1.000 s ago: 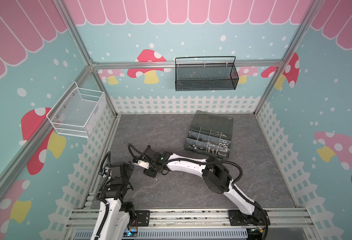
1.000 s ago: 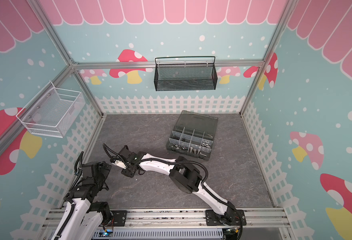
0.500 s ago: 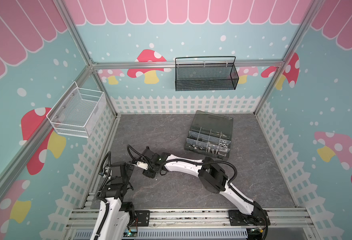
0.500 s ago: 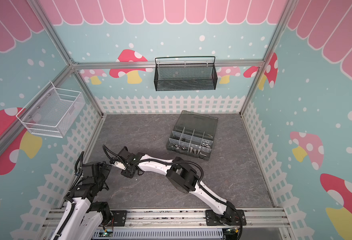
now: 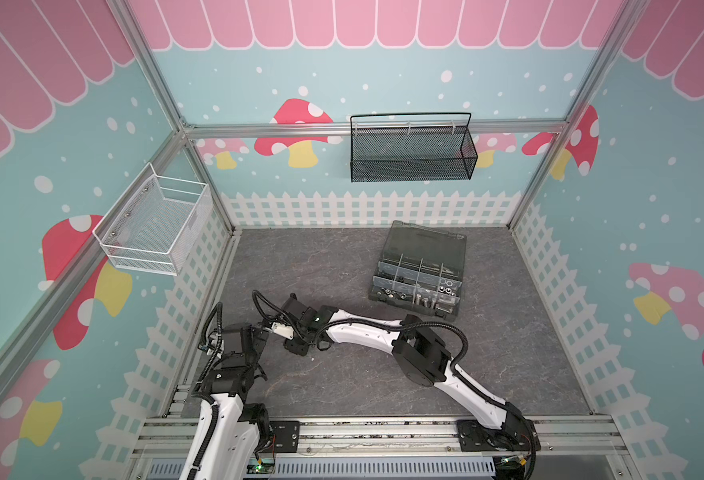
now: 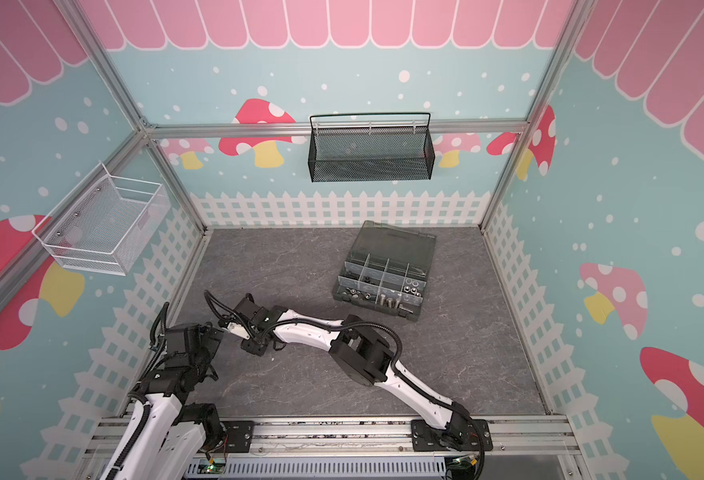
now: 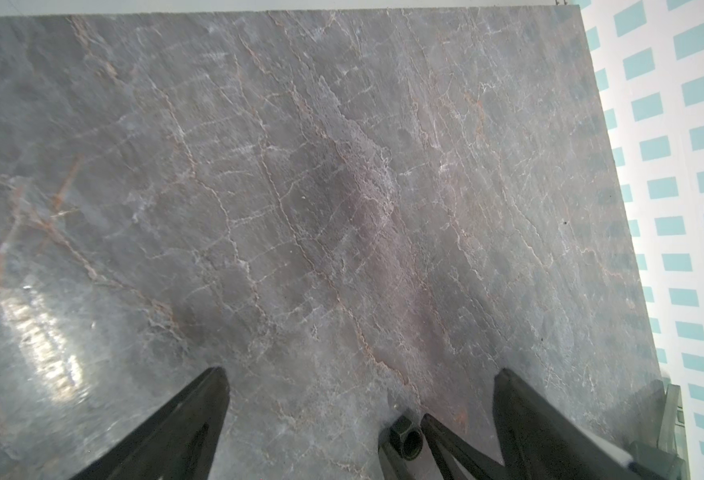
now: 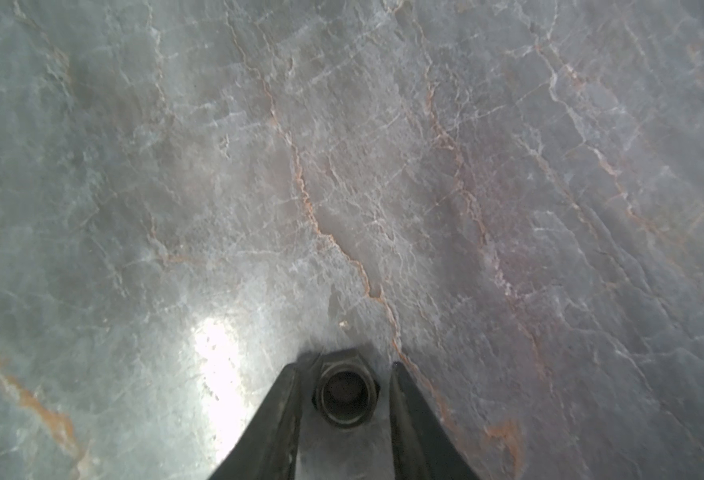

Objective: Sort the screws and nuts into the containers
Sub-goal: 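Lower the right gripper and close it on the last black hex nut, then lift the nut with the right gripper and carry it over the organizer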

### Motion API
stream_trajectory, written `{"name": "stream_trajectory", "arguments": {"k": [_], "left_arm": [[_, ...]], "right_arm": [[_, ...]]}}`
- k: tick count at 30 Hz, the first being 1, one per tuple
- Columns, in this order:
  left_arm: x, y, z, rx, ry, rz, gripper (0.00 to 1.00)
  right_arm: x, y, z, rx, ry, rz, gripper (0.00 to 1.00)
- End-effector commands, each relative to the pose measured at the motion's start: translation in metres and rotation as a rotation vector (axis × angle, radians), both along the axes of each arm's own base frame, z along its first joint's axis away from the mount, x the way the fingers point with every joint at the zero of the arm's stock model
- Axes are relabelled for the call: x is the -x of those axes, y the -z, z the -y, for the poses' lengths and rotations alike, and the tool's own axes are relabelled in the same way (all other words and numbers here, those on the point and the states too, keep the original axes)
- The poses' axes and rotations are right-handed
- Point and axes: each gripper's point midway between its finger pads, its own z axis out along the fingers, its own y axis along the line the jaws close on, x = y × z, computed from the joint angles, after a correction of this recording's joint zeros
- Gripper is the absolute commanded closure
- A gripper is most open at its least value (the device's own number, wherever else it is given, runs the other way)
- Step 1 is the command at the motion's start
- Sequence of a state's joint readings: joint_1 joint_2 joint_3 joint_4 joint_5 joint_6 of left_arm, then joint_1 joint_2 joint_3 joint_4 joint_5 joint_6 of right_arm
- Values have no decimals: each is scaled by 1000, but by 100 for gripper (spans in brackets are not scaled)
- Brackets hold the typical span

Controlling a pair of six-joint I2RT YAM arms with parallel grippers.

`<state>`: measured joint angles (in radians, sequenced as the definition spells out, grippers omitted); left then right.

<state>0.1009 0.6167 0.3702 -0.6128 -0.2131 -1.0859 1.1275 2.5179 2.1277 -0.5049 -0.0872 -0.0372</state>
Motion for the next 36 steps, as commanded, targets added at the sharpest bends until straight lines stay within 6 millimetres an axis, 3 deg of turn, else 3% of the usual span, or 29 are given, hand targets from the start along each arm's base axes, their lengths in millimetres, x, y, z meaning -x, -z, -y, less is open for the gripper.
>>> {"name": "stream_trajectory", "arguments": {"k": [1, 8, 13, 22, 28, 36], "left_arm": [[3, 6, -1, 9, -16, -14, 0], [2, 6, -1, 10, -14, -12, 0], [3, 6, -1, 6, -11, -15, 0], [2, 5, 0, -4, 9, -18, 0], [1, 6, 0, -3, 14, -15, 0], [-2, 6, 2, 3, 27, -15, 0]], "right_arm": [[-3, 34, 16, 92, 19, -22, 67], [-5, 37, 23, 122, 34, -22, 74], [-5, 34, 28, 133, 52, -34, 85], [-12, 14, 45, 116, 125, -57, 96], [-24, -8, 63, 74, 195, -71, 99], [-51, -60, 97, -15, 326, -36, 100]]}}
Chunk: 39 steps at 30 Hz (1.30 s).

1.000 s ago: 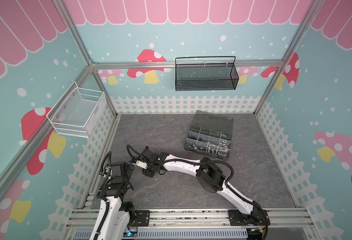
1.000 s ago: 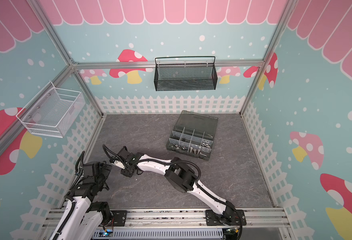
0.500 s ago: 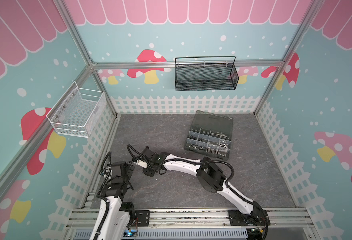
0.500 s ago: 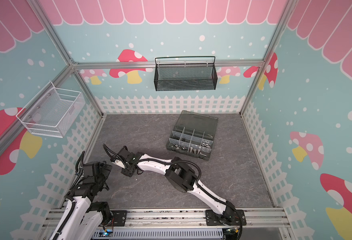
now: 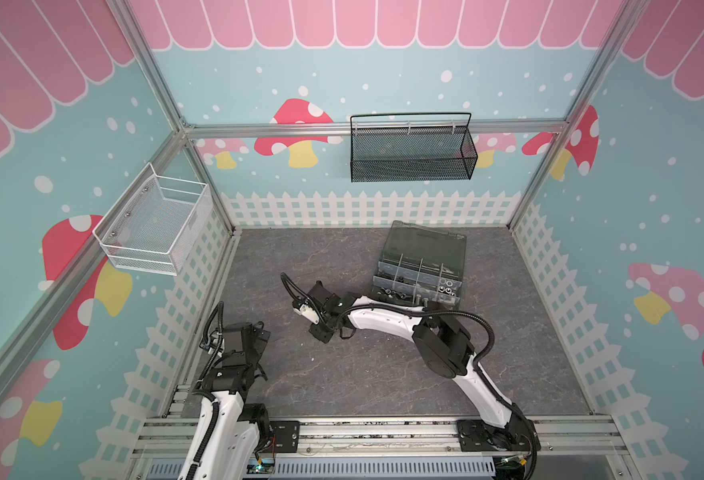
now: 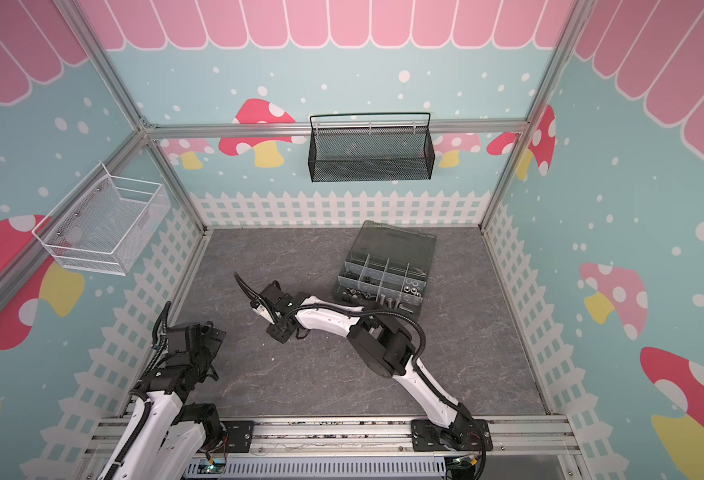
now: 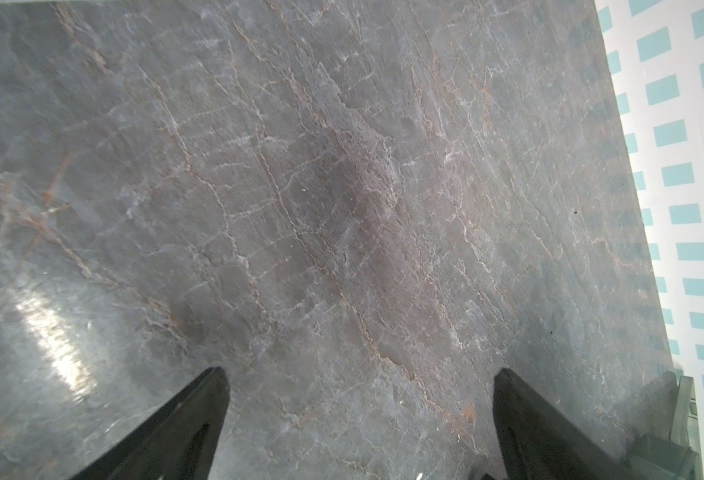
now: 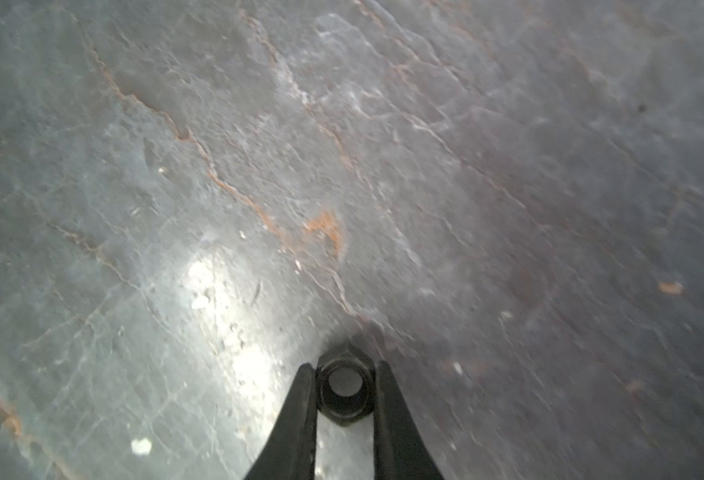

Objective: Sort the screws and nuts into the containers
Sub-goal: 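Lift the nut with the right gripper and carry it over the organizer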

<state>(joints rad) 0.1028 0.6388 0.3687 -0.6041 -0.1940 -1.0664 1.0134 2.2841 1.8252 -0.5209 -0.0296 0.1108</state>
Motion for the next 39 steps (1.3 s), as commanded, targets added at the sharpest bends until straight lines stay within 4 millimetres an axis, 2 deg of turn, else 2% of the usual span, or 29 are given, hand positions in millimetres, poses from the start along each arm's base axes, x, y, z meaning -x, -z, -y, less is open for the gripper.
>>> {"name": "stream_trajectory", "arguments": {"k": [1, 5, 13, 18, 23, 29, 34, 39], "left_arm": [[-1, 2, -1, 0, 3, 2, 0], [-3, 2, 1, 4, 10, 7, 0], [-6, 2, 3, 15, 19, 10, 0], [-9, 0, 3, 17, 23, 15, 0], [-11, -1, 4, 21, 27, 15, 0], [-12, 0, 5, 24, 32, 14, 0], [-12, 0, 5, 26, 34, 12, 0], [-13, 1, 5, 27, 35, 12, 0]], "right_arm": [[-16, -51, 12, -89, 75, 55, 100], [-37, -77, 45, -138, 169, 85, 100], [-87, -113, 141, -156, 433, 174, 100], [-107, -113, 198, -136, 576, 180, 100], [-120, -104, 241, -123, 680, 157, 100], [-132, -89, 274, -103, 751, 130, 100], [-141, -80, 286, -95, 771, 117, 99], [-149, -71, 289, -87, 772, 99, 95]]}}
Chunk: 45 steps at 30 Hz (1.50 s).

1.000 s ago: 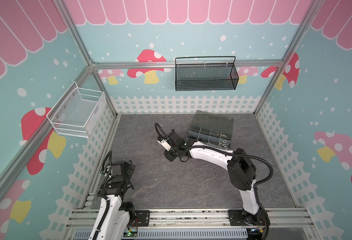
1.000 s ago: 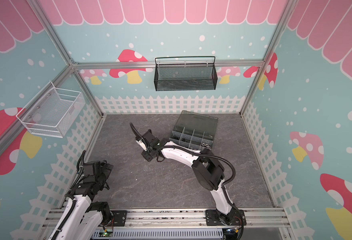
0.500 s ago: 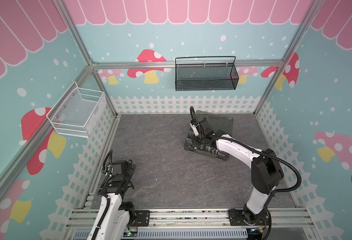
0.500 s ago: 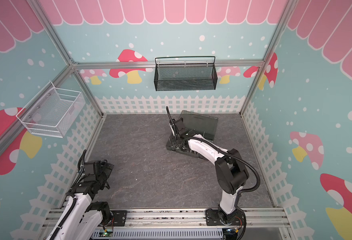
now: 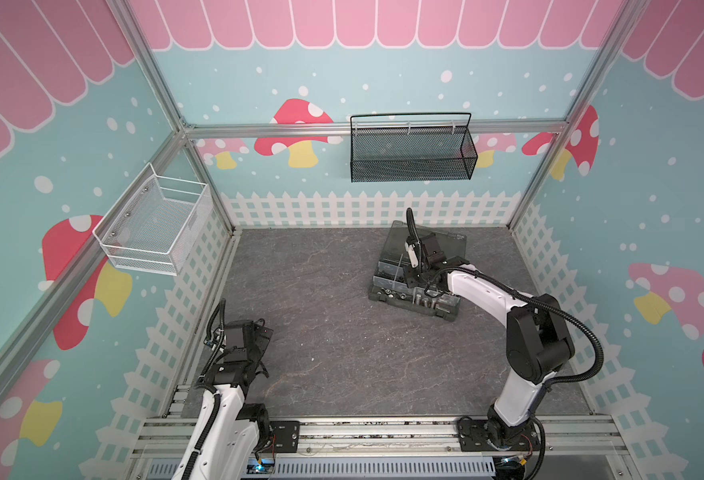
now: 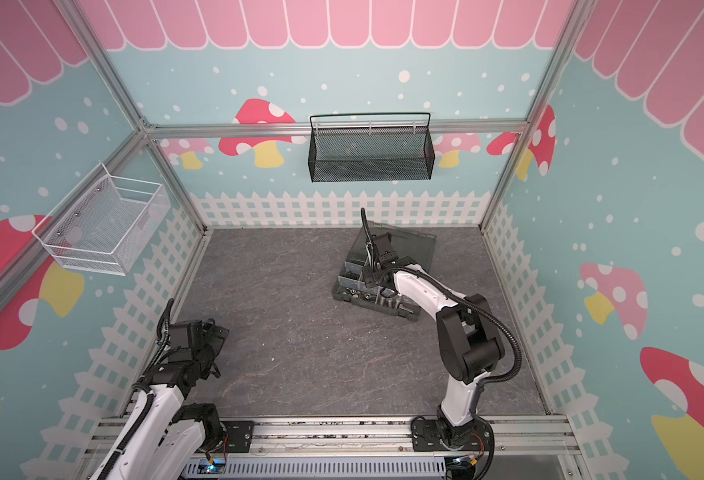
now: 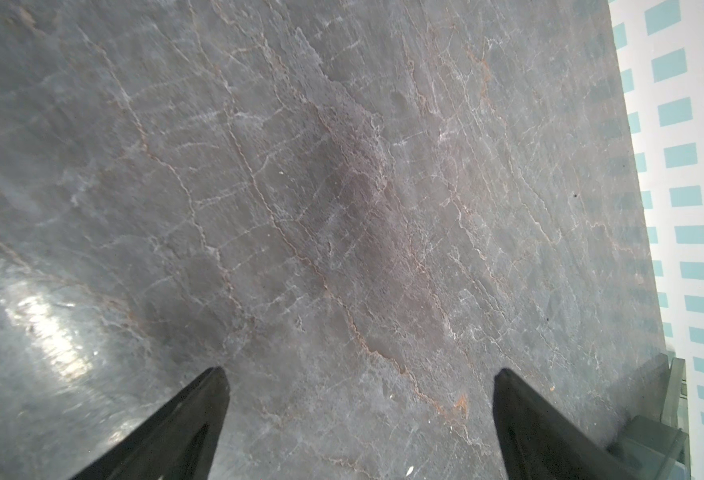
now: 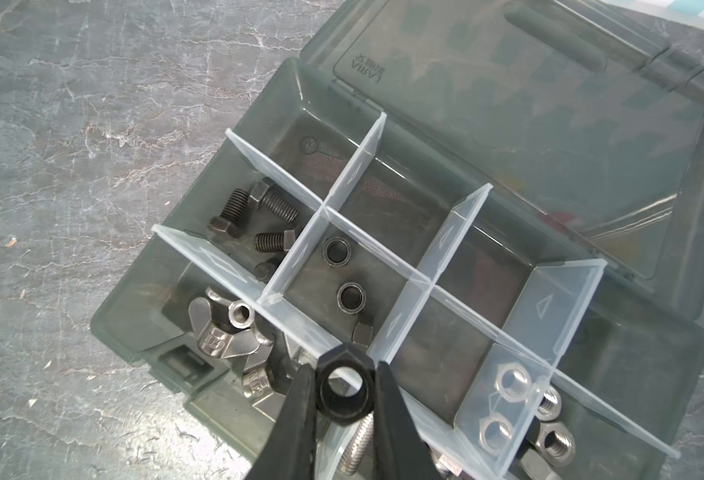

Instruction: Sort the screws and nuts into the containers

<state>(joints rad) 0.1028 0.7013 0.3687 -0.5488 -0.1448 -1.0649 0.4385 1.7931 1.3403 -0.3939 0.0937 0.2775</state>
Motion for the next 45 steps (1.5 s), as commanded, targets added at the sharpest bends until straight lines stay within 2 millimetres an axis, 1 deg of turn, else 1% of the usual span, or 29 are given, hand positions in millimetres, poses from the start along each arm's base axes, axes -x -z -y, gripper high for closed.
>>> {"name": "stream_trajectory", "arguments": {"k": [1, 8, 13, 15, 19, 24, 27, 30, 32, 34, 36, 38, 39, 41, 45], "left_arm": [[-3, -4, -2, -11, 3, 16, 0], [-3, -3, -2, -11, 6, 10, 0], [-3, -2, -1, -9, 11, 8, 0], [-3, -2, -1, -11, 12, 6, 0], [-4, -4, -1, -21, 30, 11, 0], [-7, -8, 1, -28, 51, 24, 0], [-11, -15, 3, -40, 79, 52, 0], [-15, -24, 3, -58, 102, 89, 0], [-20, -35, 6, -78, 139, 122, 0], [-24, -47, 7, -103, 172, 156, 0], [-30, -60, 9, -127, 206, 203, 0], [-36, -69, 11, -146, 229, 246, 0], [-38, -73, 11, -150, 236, 258, 0], [-43, -78, 13, -164, 258, 271, 0], [-54, -81, 17, -179, 292, 281, 0]], "right_arm": [[-8, 9, -2, -4, -7, -14, 94], [-16, 16, 4, 18, 5, -19, 82], [-19, 12, 6, 24, 7, -8, 65], [-19, 9, 6, 24, 7, -3, 61], [-18, -1, 8, 20, 9, 16, 59], [-13, -26, 13, 9, 21, 67, 58], [-7, -44, 22, 13, 47, 112, 56], [2, -58, 38, 37, 97, 160, 54], [11, -65, 53, 58, 147, 198, 52], [21, -69, 69, 71, 203, 236, 48], [30, -73, 87, 75, 275, 276, 38], [41, -70, 107, 76, 344, 300, 25], [44, -71, 113, 69, 368, 311, 19], [49, -69, 128, 62, 419, 324, 3], [56, -63, 154, 93, 510, 330, 2]]}}
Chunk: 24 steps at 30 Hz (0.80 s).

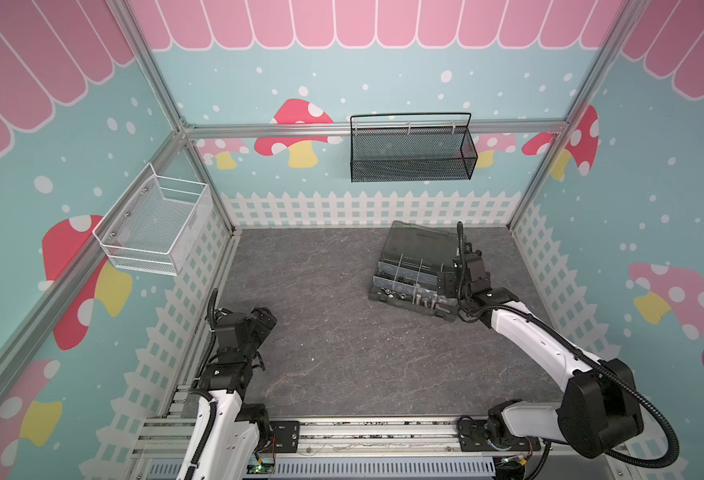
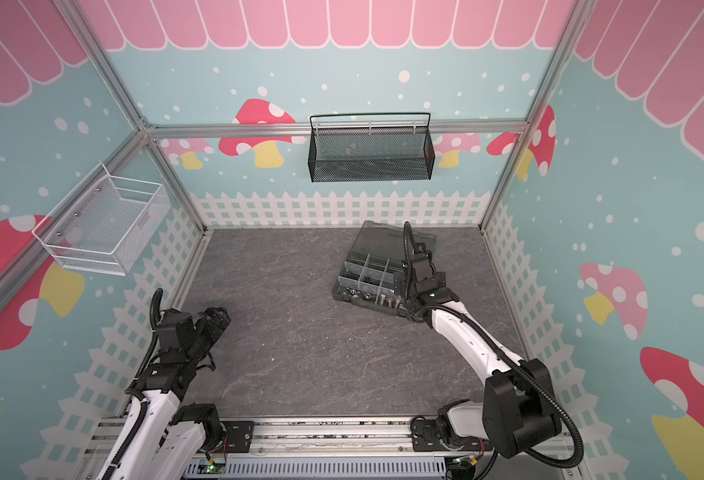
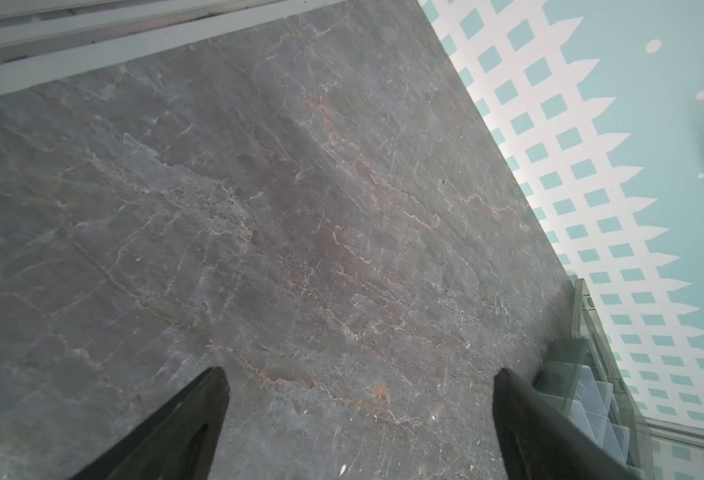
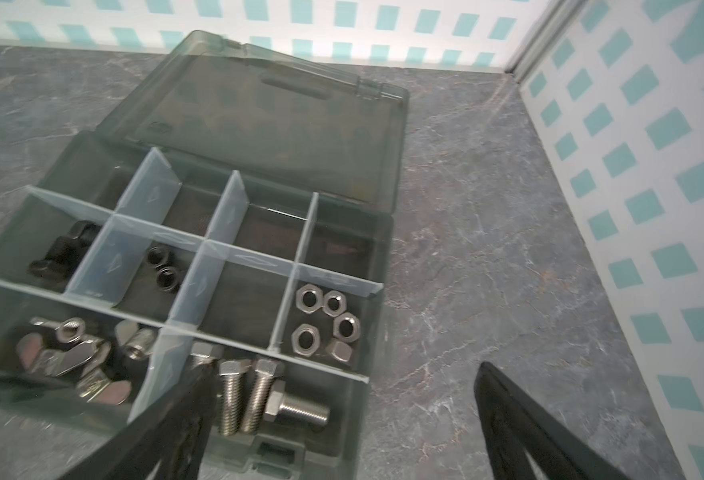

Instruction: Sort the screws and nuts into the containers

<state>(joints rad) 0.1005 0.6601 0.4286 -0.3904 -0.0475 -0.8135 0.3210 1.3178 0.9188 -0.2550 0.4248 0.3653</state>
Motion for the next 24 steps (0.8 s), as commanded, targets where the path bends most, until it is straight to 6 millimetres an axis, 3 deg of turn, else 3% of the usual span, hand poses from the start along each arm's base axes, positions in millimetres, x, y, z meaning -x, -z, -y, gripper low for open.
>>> {"name": "stream_trajectory", "arguments": {"k": [1, 5, 9, 14, 20, 24], "left_arm": [[-18, -19, 6, -44, 60, 68, 0], [-32, -26, 16, -133, 95, 76, 0], [-47, -39, 23, -299, 115, 89, 0], [-64, -48, 30, -386, 163, 168, 0], [-65, -60, 30, -532, 195, 326, 0], [-62, -63, 25, -672, 204, 358, 0]], "right_arm": [[1, -7, 26, 9, 128, 66, 2], [11, 4, 48, 56, 212, 93, 2], [16, 9, 54, 95, 185, 169, 2], [29, 6, 65, 141, 180, 300, 2], [50, -4, 78, 104, 157, 503, 2], [60, 2, 91, 90, 175, 570, 2]]}}
